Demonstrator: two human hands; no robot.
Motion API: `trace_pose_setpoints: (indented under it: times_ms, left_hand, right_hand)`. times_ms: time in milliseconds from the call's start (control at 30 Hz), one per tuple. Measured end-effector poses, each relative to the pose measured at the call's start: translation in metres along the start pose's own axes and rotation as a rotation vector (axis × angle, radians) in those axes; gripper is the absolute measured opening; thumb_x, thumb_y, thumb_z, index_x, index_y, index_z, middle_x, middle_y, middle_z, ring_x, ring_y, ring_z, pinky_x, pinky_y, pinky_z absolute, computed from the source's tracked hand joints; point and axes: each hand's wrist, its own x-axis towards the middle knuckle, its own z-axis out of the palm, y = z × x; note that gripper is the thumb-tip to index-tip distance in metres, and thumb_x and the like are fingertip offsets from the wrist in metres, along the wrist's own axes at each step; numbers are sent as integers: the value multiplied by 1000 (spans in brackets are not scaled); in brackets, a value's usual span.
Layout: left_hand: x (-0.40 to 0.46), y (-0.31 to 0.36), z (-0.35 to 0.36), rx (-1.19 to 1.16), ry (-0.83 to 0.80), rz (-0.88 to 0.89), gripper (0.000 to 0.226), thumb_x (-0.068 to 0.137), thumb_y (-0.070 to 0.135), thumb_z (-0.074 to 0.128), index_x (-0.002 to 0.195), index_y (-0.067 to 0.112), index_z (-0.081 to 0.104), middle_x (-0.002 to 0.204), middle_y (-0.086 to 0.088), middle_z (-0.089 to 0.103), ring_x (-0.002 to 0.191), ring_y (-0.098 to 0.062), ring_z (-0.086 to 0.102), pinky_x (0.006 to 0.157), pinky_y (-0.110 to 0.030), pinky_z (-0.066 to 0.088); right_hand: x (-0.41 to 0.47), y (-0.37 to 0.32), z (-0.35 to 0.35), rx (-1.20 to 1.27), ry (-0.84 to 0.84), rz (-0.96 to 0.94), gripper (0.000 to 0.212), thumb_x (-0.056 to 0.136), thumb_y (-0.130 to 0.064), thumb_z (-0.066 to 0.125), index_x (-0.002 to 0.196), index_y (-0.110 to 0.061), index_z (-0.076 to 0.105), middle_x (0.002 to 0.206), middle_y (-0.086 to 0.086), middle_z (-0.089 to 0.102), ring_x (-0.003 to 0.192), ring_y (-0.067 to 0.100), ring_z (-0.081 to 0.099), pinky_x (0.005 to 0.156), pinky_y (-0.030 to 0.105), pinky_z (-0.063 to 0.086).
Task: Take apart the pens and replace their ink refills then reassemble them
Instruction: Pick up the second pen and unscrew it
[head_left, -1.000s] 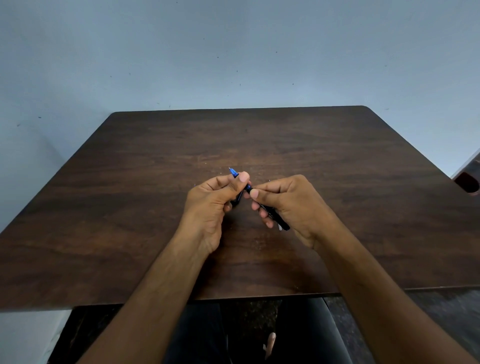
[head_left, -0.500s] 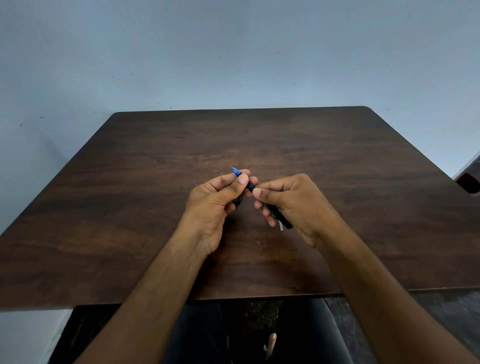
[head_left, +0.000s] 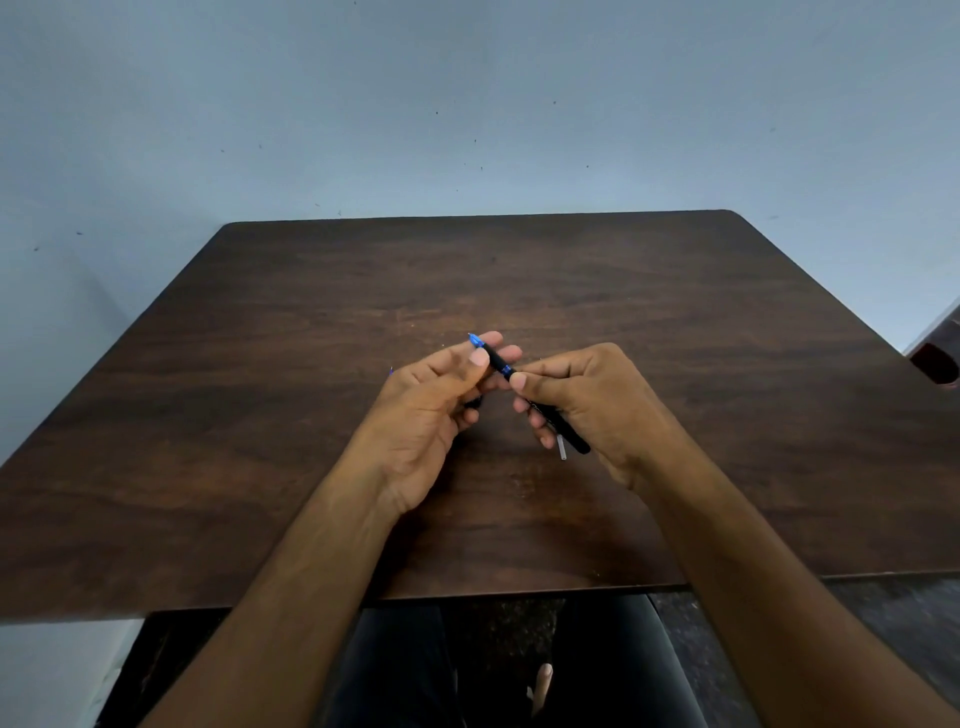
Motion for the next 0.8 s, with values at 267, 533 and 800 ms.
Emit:
trace_pose_setpoints:
  times_ms: [267,533,800]
  left_hand:
    - [3,-4,1,-24,204,25,28,72,32,81,92,13,78,89,-4,77,80,-12,60,71,-28,39]
    - [4,-5,0,-56,90,-20,35,81,34,73,114,20,74,112,3,76,86,-5,62,77,-27,39]
    - [4,-4,3,-40,206,30,17,76,32,78,88,21,81,100,0,78,81,-10,56,69,-26,38]
  right_hand:
    - [0,1,5,41,-30,4,13,93,-8,68,94,-2,79,68,8,67,50,10,56,47,26,49]
    - [1,3,3,21,-11,1,12,92,-9,69,91,-7,81,68,7,70,52,12,57,49,26,50]
    - [1,4,3,42,-1,28,11,91,-8,69,96,-4,79,71,10,70,55,13,58,50,27,51]
